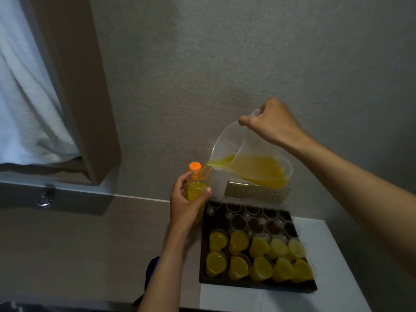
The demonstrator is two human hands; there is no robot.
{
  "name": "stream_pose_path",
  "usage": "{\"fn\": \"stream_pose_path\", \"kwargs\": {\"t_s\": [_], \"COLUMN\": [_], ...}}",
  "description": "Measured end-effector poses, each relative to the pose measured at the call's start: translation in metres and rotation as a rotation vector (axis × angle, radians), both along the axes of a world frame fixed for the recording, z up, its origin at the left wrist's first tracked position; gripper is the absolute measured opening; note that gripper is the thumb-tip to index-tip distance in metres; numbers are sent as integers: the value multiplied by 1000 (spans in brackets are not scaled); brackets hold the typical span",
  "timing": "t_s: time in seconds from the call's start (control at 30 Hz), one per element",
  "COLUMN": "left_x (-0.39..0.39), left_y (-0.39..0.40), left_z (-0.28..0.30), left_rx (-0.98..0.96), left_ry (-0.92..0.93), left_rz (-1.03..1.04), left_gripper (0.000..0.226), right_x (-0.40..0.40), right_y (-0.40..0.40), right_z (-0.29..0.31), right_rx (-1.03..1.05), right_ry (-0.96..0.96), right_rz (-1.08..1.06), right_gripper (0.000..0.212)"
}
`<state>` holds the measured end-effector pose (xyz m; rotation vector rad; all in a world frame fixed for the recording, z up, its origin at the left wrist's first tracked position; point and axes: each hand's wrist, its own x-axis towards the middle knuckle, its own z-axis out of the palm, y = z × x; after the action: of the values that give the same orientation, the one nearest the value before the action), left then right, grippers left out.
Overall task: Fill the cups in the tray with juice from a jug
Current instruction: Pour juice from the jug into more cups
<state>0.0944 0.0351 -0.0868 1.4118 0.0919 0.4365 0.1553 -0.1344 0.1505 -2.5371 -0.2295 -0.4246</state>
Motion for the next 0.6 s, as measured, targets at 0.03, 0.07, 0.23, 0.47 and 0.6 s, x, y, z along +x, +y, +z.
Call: {"fn": "stream_pose_path", "kwargs": {"t_s": [0.03, 0.07, 0.23, 0.47, 0.6], "left_x": [0, -1, -1, -5, -6], "left_y": [0, -1, -2, -6, -8], "left_z": [0, 1, 0, 4, 7], "left_rx": [1, -1, -2, 0, -8], "left_ry": [-1, -3, -2, -11, -23], "left_rz": [1, 4, 7, 3, 7], "left_gripper": [54, 54, 54, 54, 53], "right_x": [0, 0, 0, -1, -3], "right_y": [-1, -2, -4, -6, -8], "right_z": [0, 0, 0, 1, 3], "right_rx": [-1, -2, -11, -15, -4], "right_ry": [-2, -3, 3, -7, -8], "right_rz": [-3, -6, 9, -9, 0], "right_gripper": [40, 39, 38, 47, 44]}}
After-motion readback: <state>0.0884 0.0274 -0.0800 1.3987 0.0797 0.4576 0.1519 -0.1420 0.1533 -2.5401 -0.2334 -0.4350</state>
